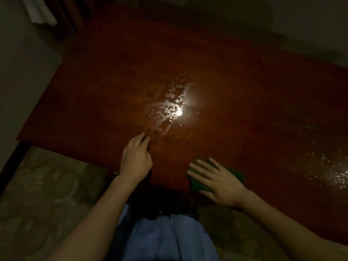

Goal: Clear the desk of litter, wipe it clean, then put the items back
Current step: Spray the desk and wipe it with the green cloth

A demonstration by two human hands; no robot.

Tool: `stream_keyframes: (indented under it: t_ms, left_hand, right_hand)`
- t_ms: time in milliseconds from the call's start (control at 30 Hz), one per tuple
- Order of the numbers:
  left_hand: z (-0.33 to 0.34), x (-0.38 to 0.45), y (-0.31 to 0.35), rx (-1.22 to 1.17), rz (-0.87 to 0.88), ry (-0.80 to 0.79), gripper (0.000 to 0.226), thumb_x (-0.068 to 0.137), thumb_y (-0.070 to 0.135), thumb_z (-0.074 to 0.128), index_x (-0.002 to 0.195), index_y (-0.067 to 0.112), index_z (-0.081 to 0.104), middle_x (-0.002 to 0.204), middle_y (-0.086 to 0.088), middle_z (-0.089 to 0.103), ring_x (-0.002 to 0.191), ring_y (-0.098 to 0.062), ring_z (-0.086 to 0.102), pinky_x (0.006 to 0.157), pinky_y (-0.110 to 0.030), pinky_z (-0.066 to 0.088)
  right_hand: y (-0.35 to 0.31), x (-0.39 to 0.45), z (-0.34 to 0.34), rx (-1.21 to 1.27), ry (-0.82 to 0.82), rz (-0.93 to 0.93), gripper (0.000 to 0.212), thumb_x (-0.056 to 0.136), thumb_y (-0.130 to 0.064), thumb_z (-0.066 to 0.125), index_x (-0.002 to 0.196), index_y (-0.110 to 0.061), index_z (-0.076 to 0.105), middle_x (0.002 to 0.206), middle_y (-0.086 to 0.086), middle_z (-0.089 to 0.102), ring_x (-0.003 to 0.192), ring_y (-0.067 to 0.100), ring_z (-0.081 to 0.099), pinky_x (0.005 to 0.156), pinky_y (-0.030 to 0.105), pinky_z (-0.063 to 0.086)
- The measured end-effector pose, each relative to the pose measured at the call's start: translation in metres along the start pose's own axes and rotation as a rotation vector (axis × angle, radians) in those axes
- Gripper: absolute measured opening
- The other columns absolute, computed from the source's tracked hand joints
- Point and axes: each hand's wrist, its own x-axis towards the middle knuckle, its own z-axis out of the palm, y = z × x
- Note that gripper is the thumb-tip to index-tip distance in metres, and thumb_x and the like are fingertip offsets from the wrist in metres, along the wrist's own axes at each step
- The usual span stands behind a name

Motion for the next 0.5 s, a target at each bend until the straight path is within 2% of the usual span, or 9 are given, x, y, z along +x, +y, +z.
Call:
stream_keyframes:
  t_ms: [67,167,233,267,333,400,500]
  left_hand:
    - [0.003,-0.006,-0.002,0.018,0.016,-0.004,0.052,0.097,0.014,0.041,0.147,0.011,0.029,0.157,-0.005,0.02,0.143,-0.021,0.016,0.116,-0.035,0.015]
    - [0.005,-0.015,-0.006,0.025,0.032,-0.017,0.053,0.097,0.014,0.041,0.148,0.012,0.027,0.157,-0.005,0.018,0.144,-0.022,0.014,0.117,-0.036,0.013]
    - [0.006,-0.02,-0.008,0.008,0.04,-0.014,0.053,0.097,0.012,0.04,0.148,0.012,0.027,0.157,-0.005,0.018,0.144,-0.021,0.014,0.117,-0.036,0.013]
    - [0.006,-0.023,-0.009,0.006,0.049,-0.016,0.053,0.096,0.011,0.04,0.148,0.012,0.027,0.157,-0.004,0.018,0.144,-0.02,0.014,0.117,-0.035,0.012]
    - [0.008,-0.027,-0.014,-0.004,0.069,-0.025,0.054,0.096,0.008,0.04,0.148,0.011,0.028,0.157,-0.004,0.02,0.143,-0.019,0.015,0.116,-0.034,0.012]
    - [0.008,-0.03,-0.021,-0.04,0.061,-0.017,0.053,0.094,0.003,0.04,0.146,0.008,0.033,0.155,-0.006,0.025,0.141,-0.021,0.021,0.116,-0.033,0.015]
    - [0.006,-0.032,-0.026,-0.054,0.029,0.017,0.051,0.091,-0.001,0.042,0.142,0.004,0.039,0.15,-0.011,0.034,0.137,-0.025,0.028,0.114,-0.031,0.019]
  right_hand:
    - [0.024,0.0,-0.007,0.094,0.037,0.311,0.059,0.099,-0.054,0.016,0.151,-0.027,0.009,0.155,0.001,0.021,0.144,0.023,0.021,0.116,0.049,0.019]
    - [0.041,0.036,-0.018,0.213,0.134,0.803,0.061,0.098,-0.05,0.019,0.152,-0.024,0.005,0.159,0.0,0.006,0.148,0.022,0.006,0.118,0.043,0.002]
    - [0.043,0.073,-0.026,0.238,0.159,0.984,0.061,0.1,-0.048,0.022,0.153,-0.023,0.003,0.161,0.002,0.002,0.148,0.022,0.0,0.119,0.045,0.0]
    - [0.041,0.091,-0.031,0.24,0.159,0.995,0.062,0.1,-0.048,0.023,0.153,-0.023,0.003,0.161,0.002,0.001,0.148,0.023,0.0,0.119,0.046,0.0]
    - [0.026,0.119,-0.039,0.217,0.138,0.886,0.061,0.1,-0.05,0.022,0.153,-0.025,0.002,0.16,0.0,0.0,0.148,0.023,-0.002,0.117,0.046,-0.005]
    - [-0.006,0.133,-0.042,0.189,0.1,0.649,0.06,0.1,-0.051,0.023,0.153,-0.028,0.004,0.161,-0.001,0.0,0.148,0.022,-0.003,0.114,0.044,-0.01]
    - [-0.063,0.118,-0.03,0.165,0.048,0.273,0.061,0.098,-0.05,0.029,0.153,-0.028,0.01,0.161,-0.001,0.006,0.148,0.024,0.003,0.116,0.046,-0.006]
